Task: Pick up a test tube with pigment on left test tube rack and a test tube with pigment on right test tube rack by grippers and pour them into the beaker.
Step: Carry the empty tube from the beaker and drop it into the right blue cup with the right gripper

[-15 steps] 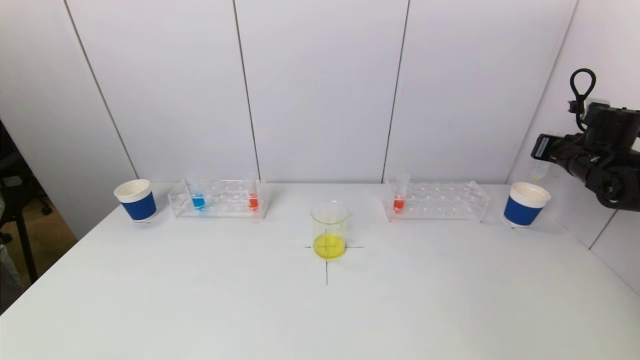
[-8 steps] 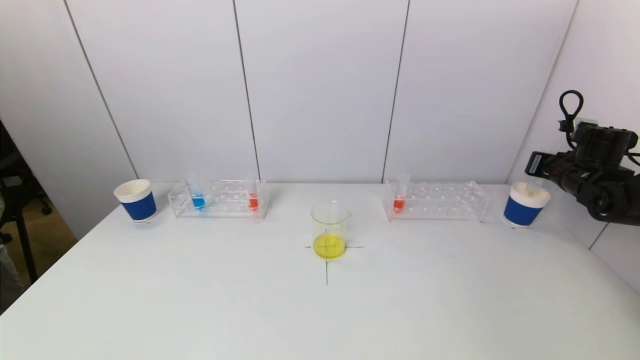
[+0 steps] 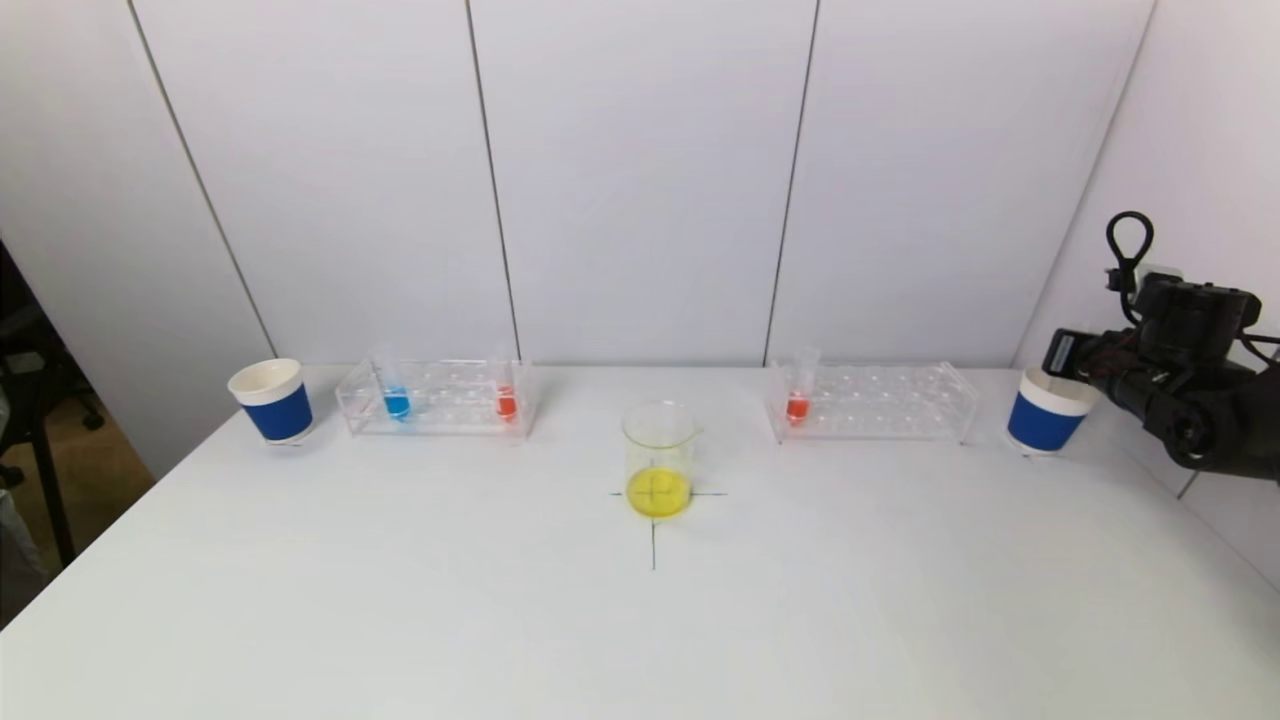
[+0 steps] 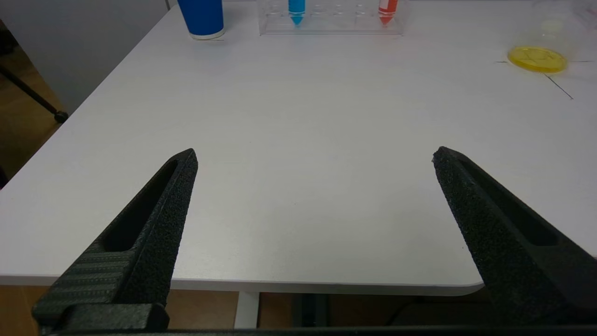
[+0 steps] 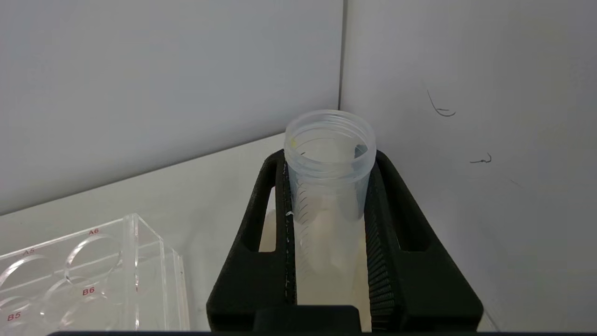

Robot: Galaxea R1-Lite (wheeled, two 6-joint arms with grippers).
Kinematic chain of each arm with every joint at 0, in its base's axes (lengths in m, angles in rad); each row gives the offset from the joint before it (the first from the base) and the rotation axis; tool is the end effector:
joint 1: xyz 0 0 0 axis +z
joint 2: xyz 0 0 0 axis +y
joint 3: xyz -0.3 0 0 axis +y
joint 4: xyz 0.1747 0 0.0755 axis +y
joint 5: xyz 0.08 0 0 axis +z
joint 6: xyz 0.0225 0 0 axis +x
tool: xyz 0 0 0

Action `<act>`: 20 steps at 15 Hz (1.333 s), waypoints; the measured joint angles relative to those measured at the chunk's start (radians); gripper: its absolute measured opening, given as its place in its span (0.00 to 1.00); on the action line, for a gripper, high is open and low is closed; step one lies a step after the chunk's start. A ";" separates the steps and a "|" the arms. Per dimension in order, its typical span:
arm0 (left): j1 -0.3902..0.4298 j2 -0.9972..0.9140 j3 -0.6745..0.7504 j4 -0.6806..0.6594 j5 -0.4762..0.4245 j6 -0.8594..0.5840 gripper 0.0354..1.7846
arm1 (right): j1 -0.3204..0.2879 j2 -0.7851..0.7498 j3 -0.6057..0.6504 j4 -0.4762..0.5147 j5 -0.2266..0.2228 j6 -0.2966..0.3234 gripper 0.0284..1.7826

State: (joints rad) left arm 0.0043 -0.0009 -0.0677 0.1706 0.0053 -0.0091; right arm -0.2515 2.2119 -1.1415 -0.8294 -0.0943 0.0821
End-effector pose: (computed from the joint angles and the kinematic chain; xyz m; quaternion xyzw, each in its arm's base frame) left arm -0.0289 0.0000 0.0766 -0.0045 0.0510 0.0050 0.9987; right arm 0.4149 -0.1088 0.0989 0.0496 0.1127 -0.1756 0.9767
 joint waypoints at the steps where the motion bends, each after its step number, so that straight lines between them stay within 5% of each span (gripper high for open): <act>1: 0.000 0.000 0.000 0.000 0.000 0.001 0.99 | 0.000 0.000 0.001 0.000 0.000 0.000 0.26; 20: 0.000 0.000 0.000 0.000 0.000 0.000 0.99 | 0.000 0.000 0.007 -0.019 0.006 0.001 0.26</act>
State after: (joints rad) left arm 0.0043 -0.0009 -0.0677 0.1711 0.0053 -0.0089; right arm -0.2515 2.2119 -1.1347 -0.8481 -0.0885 0.0832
